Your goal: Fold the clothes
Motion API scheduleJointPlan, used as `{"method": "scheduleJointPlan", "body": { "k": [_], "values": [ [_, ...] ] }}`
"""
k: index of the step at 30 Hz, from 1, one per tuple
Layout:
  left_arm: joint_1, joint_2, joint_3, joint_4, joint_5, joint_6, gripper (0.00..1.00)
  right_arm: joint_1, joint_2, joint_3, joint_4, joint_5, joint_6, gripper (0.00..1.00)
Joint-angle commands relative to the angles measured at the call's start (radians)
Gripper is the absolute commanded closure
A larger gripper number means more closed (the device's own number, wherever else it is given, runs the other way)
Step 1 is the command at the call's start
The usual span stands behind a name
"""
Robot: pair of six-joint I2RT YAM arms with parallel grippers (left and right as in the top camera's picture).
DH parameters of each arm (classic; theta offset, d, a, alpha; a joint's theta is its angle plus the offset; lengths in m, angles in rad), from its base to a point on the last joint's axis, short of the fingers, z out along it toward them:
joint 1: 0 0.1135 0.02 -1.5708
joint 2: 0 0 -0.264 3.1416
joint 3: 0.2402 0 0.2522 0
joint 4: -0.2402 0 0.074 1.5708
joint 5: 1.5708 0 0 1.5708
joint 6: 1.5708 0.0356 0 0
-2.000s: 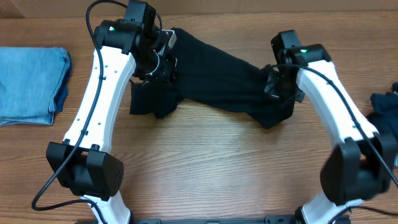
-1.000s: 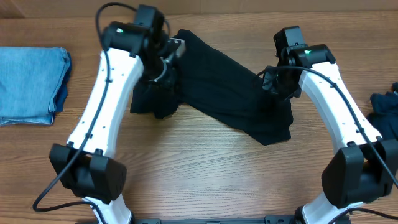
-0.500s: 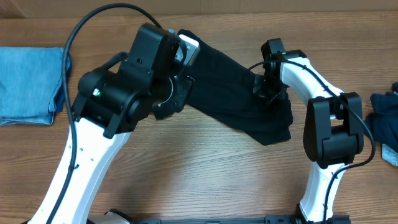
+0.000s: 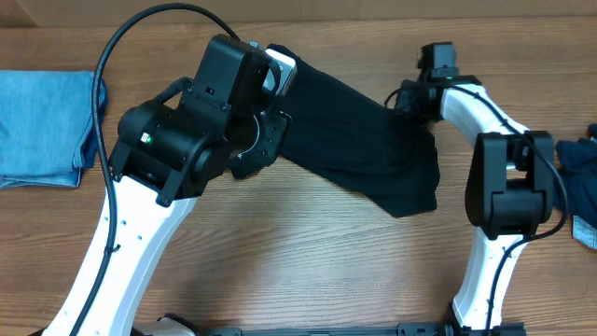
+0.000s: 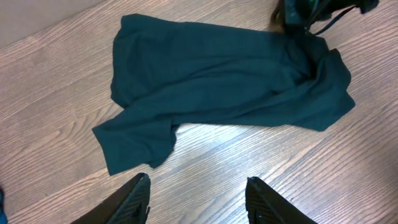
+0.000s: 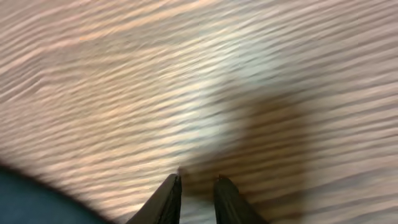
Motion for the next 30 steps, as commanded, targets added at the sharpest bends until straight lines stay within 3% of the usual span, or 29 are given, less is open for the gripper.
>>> {"method": "scheduleJointPlan", "body": {
  "k": [1, 3, 5, 6, 8, 10, 13, 16, 19, 20, 26, 30],
  "values": [
    [0.001, 0.002, 0.004, 0.008, -0.017, -0.023, 0.46, -0.042, 0.046, 0.015, -0.069, -0.026, -0.086, 0.77],
    [0.001, 0.003, 0.004, 0.017, -0.017, -0.023, 0.46, -0.044, 0.016, 0.051, -0.132, -0.055, -0.087, 0.75],
    [0.001, 0.003, 0.004, 0.027, -0.017, -0.023, 0.45, -0.044, -0.029, 0.084, -0.198, -0.063, -0.09, 0.66],
    [0.001, 0.003, 0.004, 0.031, -0.016, -0.023, 0.45, -0.044, -0.049, 0.097, -0.237, -0.064, -0.089, 0.49],
    [0.001, 0.003, 0.004, 0.034, -0.016, -0.024, 0.45, -0.044, -0.084, 0.112, -0.304, -0.071, -0.089, 0.28],
    [0.001, 0.003, 0.004, 0.036, -0.016, -0.031, 0.45, -0.044, -0.105, 0.112, -0.354, -0.071, -0.089, 0.23],
    [0.001, 0.003, 0.004, 0.037, -0.016, -0.037, 0.45, -0.044, -0.105, 0.111, -0.415, -0.071, -0.089, 0.22],
    [0.001, 0.003, 0.004, 0.037, -0.016, -0.037, 0.45, -0.044, -0.103, 0.111, -0.441, -0.081, -0.09, 0.25],
    [0.001, 0.003, 0.004, 0.036, -0.016, -0.037, 0.44, -0.044, -0.103, 0.111, -0.446, -0.129, -0.089, 0.48],
    [0.001, 0.003, 0.004, 0.035, -0.016, -0.037, 0.44, -0.044, -0.103, 0.111, -0.449, -0.142, -0.089, 0.5],
    [0.001, 0.003, 0.004, 0.022, -0.008, -0.037, 0.45, -0.044, -0.092, 0.104, -0.434, -0.134, -0.081, 0.53],
    [0.001, 0.003, 0.004, 0.015, -0.008, -0.041, 0.46, -0.044, -0.088, 0.074, -0.399, -0.13, -0.081, 0.78]
  ]
}}
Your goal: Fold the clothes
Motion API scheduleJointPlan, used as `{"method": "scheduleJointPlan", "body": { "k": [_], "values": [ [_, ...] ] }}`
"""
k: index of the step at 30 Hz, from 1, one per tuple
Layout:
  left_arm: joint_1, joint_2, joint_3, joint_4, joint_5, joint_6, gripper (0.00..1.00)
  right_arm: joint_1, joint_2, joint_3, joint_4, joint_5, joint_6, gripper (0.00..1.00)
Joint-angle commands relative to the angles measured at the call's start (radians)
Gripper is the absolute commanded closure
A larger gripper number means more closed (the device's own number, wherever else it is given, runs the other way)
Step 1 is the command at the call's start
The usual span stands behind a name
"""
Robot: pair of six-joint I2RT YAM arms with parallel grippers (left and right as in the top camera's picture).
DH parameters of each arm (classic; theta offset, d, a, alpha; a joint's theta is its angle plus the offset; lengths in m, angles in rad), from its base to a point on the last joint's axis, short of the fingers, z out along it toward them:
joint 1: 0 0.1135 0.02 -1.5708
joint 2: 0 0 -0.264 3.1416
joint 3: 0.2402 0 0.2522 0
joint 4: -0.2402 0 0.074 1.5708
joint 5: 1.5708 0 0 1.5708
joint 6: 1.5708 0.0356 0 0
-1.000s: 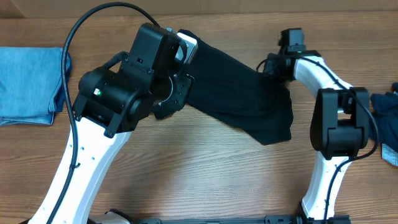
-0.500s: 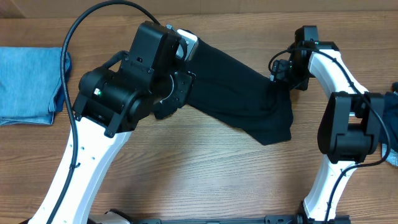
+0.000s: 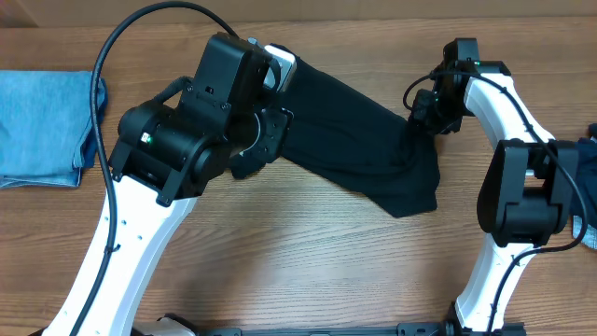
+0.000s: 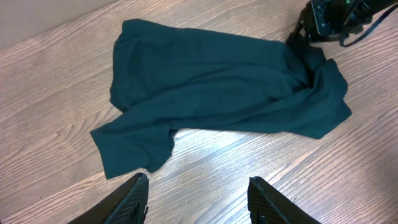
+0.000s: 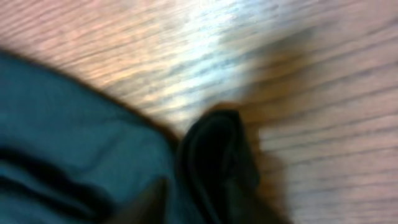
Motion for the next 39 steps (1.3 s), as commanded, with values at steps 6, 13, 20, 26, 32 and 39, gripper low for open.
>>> {"method": "scheduleJointPlan", "body": {
  "k": [6, 13, 20, 26, 32, 39],
  "values": [
    [0.001, 0.003, 0.004, -0.003, -0.01, -0.017, 0.45, 0.002, -0.019, -0.012, 0.007, -0.006, -0.004, 0.93],
    [0.001, 0.003, 0.004, -0.004, -0.009, -0.017, 0.45, 0.002, -0.019, -0.012, -0.068, -0.005, -0.006, 0.75],
    [0.001, 0.003, 0.004, -0.004, -0.009, -0.018, 0.45, 0.006, -0.019, -0.018, -0.103, -0.017, -0.012, 0.82],
    [0.001, 0.003, 0.004, -0.006, -0.01, -0.017, 0.45, 0.003, -0.022, -0.018, -0.041, -0.016, -0.012, 0.96],
    [0.001, 0.003, 0.004, 0.002, -0.01, -0.017, 0.44, -0.011, -0.034, 0.114, 0.037, -0.079, -0.047, 0.96],
    [0.001, 0.003, 0.004, 0.003, -0.01, -0.017, 0.44, -0.016, -0.035, 0.266, 0.142, 0.107, -0.114, 0.96]
  ]
}}
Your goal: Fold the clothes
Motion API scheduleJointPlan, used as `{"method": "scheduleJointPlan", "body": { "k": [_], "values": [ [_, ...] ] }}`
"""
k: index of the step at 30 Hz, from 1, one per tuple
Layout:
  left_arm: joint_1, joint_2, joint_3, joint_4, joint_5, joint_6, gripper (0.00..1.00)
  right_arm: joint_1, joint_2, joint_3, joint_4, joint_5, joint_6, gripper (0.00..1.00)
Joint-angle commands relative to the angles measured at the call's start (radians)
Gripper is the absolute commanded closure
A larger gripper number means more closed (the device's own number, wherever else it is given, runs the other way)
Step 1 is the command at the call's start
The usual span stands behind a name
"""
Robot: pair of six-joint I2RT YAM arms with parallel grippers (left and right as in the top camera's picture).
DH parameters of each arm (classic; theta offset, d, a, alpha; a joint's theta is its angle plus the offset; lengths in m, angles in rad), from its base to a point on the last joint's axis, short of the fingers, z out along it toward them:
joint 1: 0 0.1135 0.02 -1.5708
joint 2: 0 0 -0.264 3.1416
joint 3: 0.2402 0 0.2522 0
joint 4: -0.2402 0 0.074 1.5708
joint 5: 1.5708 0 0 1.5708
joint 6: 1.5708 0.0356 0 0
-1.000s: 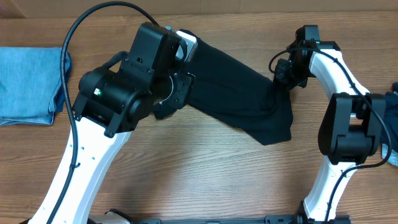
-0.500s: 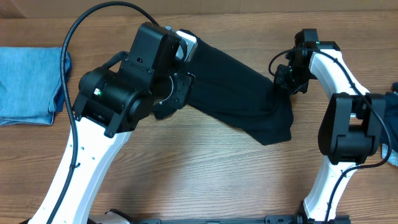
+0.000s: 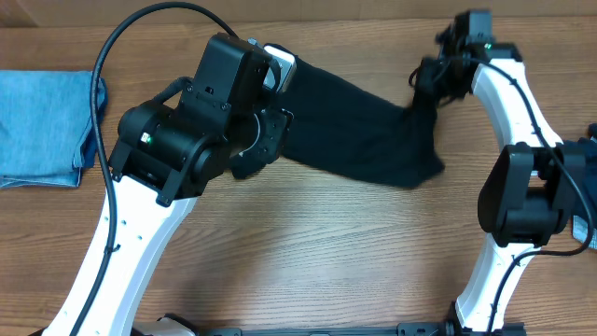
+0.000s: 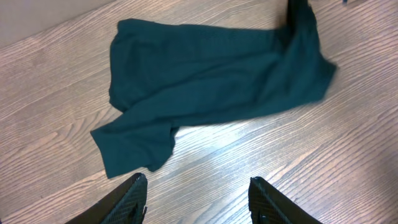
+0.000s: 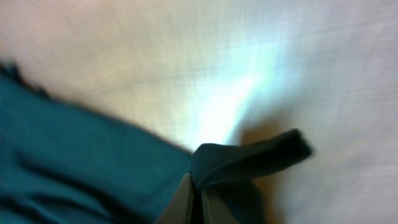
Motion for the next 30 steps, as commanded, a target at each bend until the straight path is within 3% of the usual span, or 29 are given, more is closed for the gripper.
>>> {"method": "scheduleJointPlan", "body": {
  "k": [1, 9, 12, 14, 15, 18, 25, 30],
  "values": [
    [0.001, 0.003, 0.004, 0.005, -0.01, -0.017, 0.44, -0.011, -0.035, 0.066, 0.071, 0.165, -0.076, 0.96],
    [0.001, 0.003, 0.004, 0.011, -0.01, -0.018, 0.44, -0.06, -0.03, 0.066, 0.192, 0.389, -0.103, 0.96],
    [0.001, 0.003, 0.004, 0.012, -0.01, -0.018, 0.44, -0.09, -0.027, 0.066, 0.207, 0.363, -0.1, 0.96],
    [0.001, 0.003, 0.004, 0.016, -0.009, -0.018, 0.44, -0.105, -0.027, 0.066, 0.197, 0.321, -0.1, 0.65],
    [0.001, 0.003, 0.004, 0.019, -0.009, -0.018, 0.44, -0.11, -0.027, 0.066, 0.187, 0.302, -0.1, 0.35],
    [0.001, 0.003, 0.004, 0.027, -0.009, -0.035, 0.44, -0.115, -0.027, 0.066, 0.121, 0.245, -0.097, 0.22],
    [0.001, 0.003, 0.004, 0.033, -0.009, -0.036, 0.44, -0.112, -0.027, 0.066, -0.035, 0.039, 0.084, 0.19],
    [0.001, 0.003, 0.004, 0.033, -0.009, -0.037, 0.44, -0.09, -0.023, 0.062, -0.041, -0.047, 0.198, 0.25]
  ]
}}
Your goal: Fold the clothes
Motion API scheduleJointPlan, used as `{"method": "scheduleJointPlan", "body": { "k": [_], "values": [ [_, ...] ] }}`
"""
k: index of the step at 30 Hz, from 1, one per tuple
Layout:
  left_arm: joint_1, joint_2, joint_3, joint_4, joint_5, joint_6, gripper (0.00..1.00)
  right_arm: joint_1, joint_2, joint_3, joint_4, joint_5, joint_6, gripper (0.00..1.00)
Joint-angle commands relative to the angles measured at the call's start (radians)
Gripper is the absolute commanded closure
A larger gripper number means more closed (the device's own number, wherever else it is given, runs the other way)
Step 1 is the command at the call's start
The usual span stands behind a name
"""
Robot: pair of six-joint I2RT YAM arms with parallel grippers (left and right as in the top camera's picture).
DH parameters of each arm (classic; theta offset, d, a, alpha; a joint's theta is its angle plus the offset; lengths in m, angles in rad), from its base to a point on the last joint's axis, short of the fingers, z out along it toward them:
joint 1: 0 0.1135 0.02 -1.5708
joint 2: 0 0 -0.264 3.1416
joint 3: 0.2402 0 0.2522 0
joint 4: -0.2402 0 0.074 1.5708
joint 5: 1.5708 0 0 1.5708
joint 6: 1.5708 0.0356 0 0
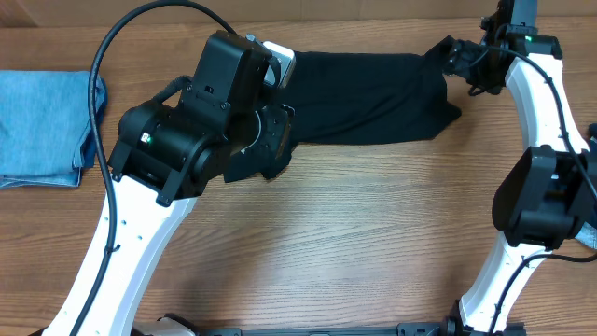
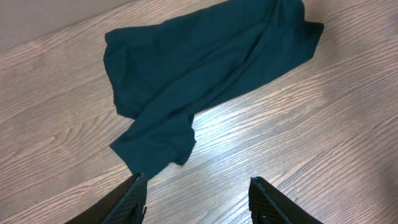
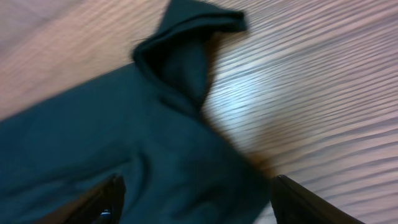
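Observation:
A dark teal garment (image 1: 364,98) lies stretched along the back of the wooden table, one sleeve trailing toward the front left (image 2: 158,140). In the left wrist view my left gripper (image 2: 200,200) hangs open above bare wood, just short of that sleeve's end. My right gripper (image 3: 202,205) is open directly over the garment's right end, where a small raised fold (image 3: 186,37) sticks up; nothing is between its fingers. From overhead the right gripper (image 1: 455,63) sits at the garment's upper right corner.
A folded light blue cloth (image 1: 42,126) lies at the left edge of the table (image 1: 326,243). The bulky left arm (image 1: 196,121) covers the garment's left part. A bit of blue fabric (image 1: 588,238) shows at the right edge behind the right arm.
My right gripper was shut on the garment's right end and is now open over it, farther back and right. The garment now lies straighter along the back edge. The left arm stayed put.
My right gripper was nearly shut over bare wood beside the garment's right end. Then it was at the fabric's edge, then shut on a fold, with that end farther back. Now the fold is let go and the garment lies stretched along the back.

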Motion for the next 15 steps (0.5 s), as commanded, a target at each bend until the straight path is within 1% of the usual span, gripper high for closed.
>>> {"method": "scheduleJointPlan", "body": {
  "k": [1, 9, 12, 15],
  "values": [
    [0.001, 0.003, 0.004, 0.005, -0.009, -0.018, 0.44, 0.029, -0.016, 0.016, 0.011, -0.092, 0.113, 0.25],
    [0.001, 0.003, 0.004, 0.004, 0.005, -0.021, 0.44, 0.157, 0.068, 0.016, 0.054, -0.002, 0.167, 0.31],
    [0.001, 0.003, 0.004, 0.001, 0.025, -0.021, 0.44, 0.195, 0.119, 0.016, 0.09, 0.113, 0.28, 0.32],
    [0.001, 0.003, 0.004, -0.003, 0.039, -0.021, 0.45, 0.195, 0.146, 0.016, 0.12, 0.151, 0.33, 0.32]
  ]
}}
